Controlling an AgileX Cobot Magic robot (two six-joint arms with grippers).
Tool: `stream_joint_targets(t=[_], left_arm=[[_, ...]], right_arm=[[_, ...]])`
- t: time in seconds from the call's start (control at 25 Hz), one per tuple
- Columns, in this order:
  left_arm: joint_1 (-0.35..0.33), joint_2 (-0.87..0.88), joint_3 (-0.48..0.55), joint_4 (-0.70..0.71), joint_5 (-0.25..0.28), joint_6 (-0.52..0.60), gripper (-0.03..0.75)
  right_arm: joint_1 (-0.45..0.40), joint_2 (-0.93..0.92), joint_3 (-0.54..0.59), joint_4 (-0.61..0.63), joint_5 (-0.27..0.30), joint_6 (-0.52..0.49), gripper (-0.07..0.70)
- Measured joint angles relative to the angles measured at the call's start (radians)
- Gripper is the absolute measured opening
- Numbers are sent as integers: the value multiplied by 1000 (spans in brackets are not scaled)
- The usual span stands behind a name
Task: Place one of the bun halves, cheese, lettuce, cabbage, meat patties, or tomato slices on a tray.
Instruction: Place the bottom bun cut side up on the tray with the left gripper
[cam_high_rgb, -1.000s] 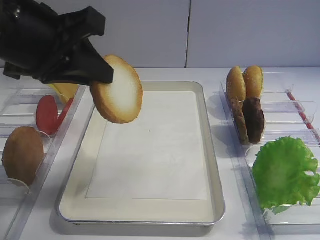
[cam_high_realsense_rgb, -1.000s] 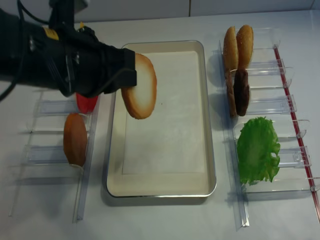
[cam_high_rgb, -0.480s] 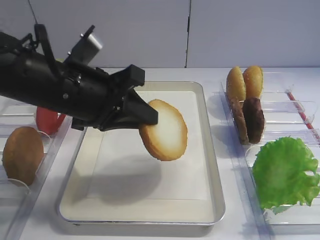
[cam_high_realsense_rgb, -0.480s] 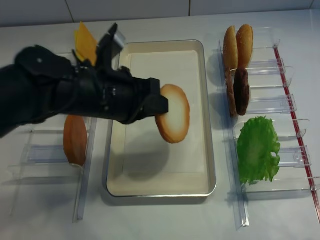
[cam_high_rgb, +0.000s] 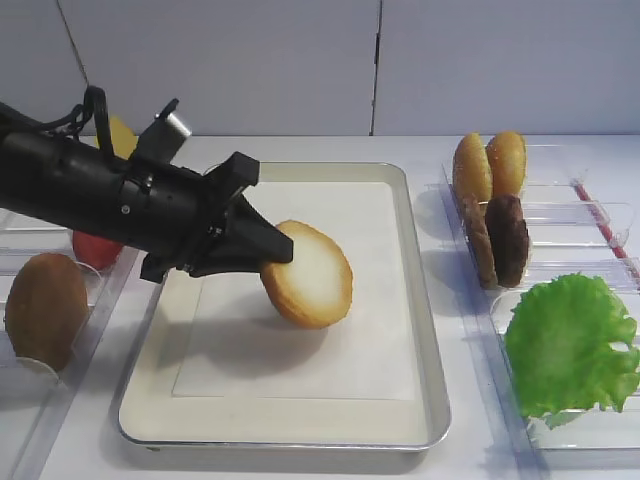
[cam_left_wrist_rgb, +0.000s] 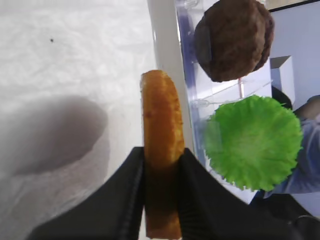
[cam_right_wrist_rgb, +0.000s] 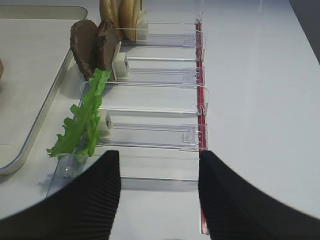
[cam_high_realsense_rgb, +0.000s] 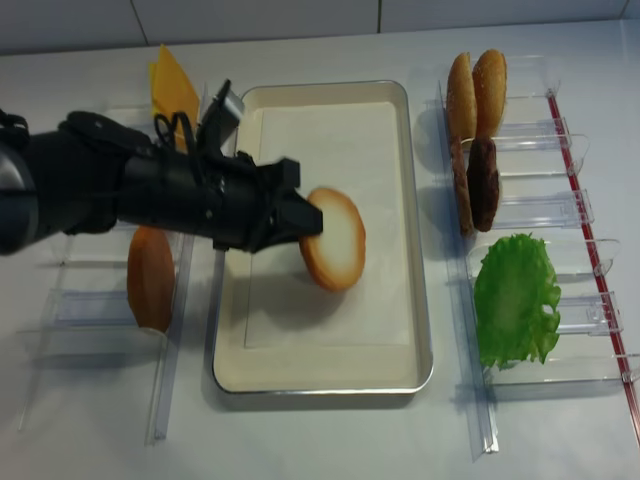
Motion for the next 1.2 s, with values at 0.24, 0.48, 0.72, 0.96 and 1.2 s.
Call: stream_joint_targets(t=[0.24, 0.48, 0.72, 0.96, 1.2], left_arm=[[5, 45, 0, -55, 68, 49, 155], [5, 68, 0, -42, 70, 53, 154], [5, 95, 0, -22, 70, 53, 154], [5, 99, 0, -18, 64, 55, 153], [5, 99, 0, 13, 51, 53, 153]], right_arm=[[0, 0, 0, 0, 0, 0, 401], [0, 0, 0, 0, 0, 0, 401], [0, 0, 0, 0, 0, 0, 401], [0, 0, 0, 0, 0, 0, 401], [0, 0, 0, 0, 0, 0, 401]])
